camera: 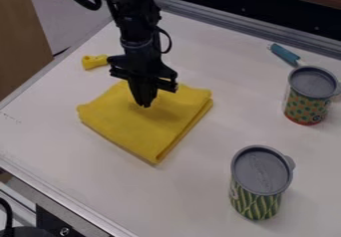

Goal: Moved the yellow cloth to the center edge of the table

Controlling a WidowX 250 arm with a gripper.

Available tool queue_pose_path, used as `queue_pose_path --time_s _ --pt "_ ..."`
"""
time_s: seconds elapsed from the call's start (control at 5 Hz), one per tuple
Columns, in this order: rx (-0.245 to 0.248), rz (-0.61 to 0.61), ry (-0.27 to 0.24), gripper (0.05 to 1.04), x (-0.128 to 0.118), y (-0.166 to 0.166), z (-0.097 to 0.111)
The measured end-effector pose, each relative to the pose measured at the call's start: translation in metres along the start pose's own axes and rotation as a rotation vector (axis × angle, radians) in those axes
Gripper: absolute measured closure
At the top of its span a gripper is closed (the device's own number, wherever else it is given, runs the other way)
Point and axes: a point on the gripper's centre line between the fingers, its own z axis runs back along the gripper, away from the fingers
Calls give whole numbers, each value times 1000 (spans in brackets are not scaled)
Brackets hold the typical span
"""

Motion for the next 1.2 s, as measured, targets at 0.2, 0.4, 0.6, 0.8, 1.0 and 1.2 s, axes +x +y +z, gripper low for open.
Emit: queue_pose_path --time_s 0.2,0.4,0.6,0.8,1.0,1.2 --pt "-36 -40 -4 1031 1 -6 -5" --pt "-32 -16 -6 1031 -4 -13 -19" --pt "-27 -3 -23 1031 -3 -15 -25" --pt "-16 6 -29 1031 -3 -18 -28" --pt "-13 21 -21 1031 -9 -23 -29" --pt "-15 60 24 1031 -21 -32 -28"
